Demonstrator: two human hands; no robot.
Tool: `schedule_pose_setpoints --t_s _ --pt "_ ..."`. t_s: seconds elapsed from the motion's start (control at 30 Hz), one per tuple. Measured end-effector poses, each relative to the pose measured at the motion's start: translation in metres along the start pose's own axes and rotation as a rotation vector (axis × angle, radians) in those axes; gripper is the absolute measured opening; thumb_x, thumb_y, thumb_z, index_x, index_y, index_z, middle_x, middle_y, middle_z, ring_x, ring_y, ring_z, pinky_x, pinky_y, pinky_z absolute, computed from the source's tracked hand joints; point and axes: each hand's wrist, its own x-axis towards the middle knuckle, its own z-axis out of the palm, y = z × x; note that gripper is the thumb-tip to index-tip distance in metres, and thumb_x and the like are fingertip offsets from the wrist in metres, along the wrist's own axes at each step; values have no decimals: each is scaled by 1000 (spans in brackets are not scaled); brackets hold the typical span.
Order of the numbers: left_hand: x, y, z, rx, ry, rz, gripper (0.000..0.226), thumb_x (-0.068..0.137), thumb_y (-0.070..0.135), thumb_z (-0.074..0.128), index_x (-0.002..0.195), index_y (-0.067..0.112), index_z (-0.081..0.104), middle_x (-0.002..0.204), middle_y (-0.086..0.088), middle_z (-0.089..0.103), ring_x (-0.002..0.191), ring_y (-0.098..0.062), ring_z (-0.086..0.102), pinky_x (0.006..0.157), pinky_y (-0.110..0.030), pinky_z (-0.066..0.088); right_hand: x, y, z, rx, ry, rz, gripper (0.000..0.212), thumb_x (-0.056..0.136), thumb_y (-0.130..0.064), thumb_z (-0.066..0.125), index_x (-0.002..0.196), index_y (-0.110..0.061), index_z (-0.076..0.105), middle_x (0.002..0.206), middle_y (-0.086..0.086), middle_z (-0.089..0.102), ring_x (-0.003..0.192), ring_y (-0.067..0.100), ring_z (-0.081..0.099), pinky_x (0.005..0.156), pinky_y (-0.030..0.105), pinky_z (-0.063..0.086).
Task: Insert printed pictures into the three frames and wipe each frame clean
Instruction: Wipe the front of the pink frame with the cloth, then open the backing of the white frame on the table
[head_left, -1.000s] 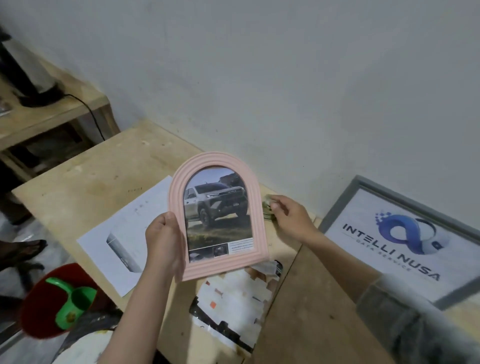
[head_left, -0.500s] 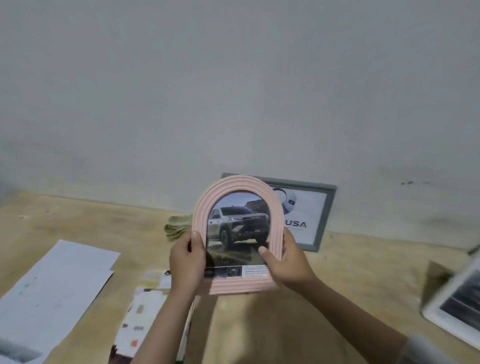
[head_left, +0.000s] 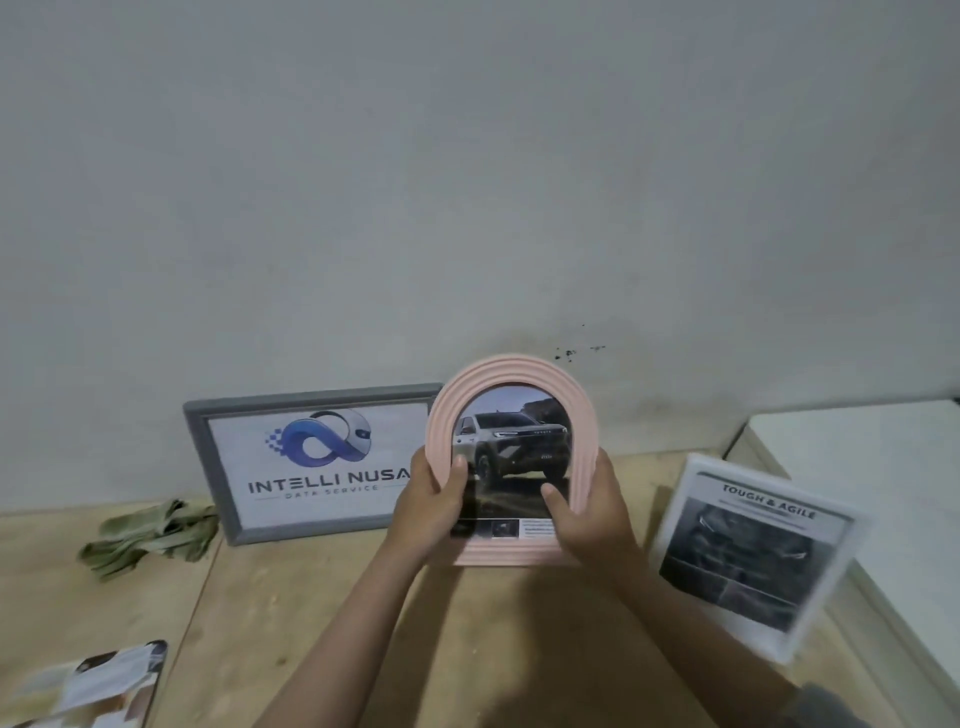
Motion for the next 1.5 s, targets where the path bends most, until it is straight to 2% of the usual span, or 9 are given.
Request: schedule_pose_setpoints --t_s 0.3,0.47,0.63,0.77,0.97,1.13,1.23,1.33,1.5 --pt "43 1 56 6 -32 -51 59 91 46 52 140 22 28 120 6 50 118 -21 53 97 -38 46 49 44 3 -24 61 134 81 74 -35 65 141 -23 22 132 3 44 123 22 45 100 45 46" --pt "56 -8 70 -44 -7 -84 68 89 35 62 141 17 22 122 6 46 114 -13 47 101 -34 42 64 56 18 -42 70 173 94 80 -18 71 147 -16 6 145 5 27 135 21 29 101 22 28" --pt "60 -12 77 -55 18 -62 71 88 28 64 140 12 18 126 7 39 117 -10 42 98 -29 39 66 60 28 -76 53 189 103 83 -28 67 148 -21 -13 157 3 4 144 23 9 115 40 26" --pt "56 -20 83 -76 84 -42 64 86 25 67 135 13 28 121 3 47 113 -13 49 94 -29 42 60 63 25 -98 24 165 104 86 -29 64 147 -20 -18 158 1 -7 146 20 0 114 28 16" --pt "21 -27 88 -89 184 -67 56 88 19 63 133 7 32 118 -2 46 110 -20 49 94 -32 42 25 57 15 -85 -12 245 86 92 -28 56 150 -19 -7 159 0 -2 144 18 13 108 21 17" --pt "-2 -36 92 -74 202 -121 39 90 20 61 122 6 42 105 0 49 103 -21 50 84 -28 37 -39 58 9 91 7 244 70 87 -14 62 147 -14 25 152 7 25 135 21 38 105 36 42" --pt "-12 -35 97 -66 267 -168 37 89 17 62 117 -1 47 101 -9 56 100 -29 56 82 -34 42 -67 60 -14 181 144 251 59 87 -8 62 141 -7 37 144 8 36 127 17 45 102 18 39" --pt "-25 -22 108 -81 268 -261 38 87 14 62 116 -5 46 100 -17 55 103 -36 57 83 -37 42 -79 67 -44 110 268 283 51 90 -27 57 138 -15 43 141 7 42 127 18 42 105 27 35" --pt "-51 11 148 -66 -11 -194 58 91 19 59 139 -2 35 133 -19 49 120 -32 48 93 -27 37 -86 84 -96 75 580 379 58 89 -11 59 142 -15 35 144 10 35 131 25 37 104 36 33"
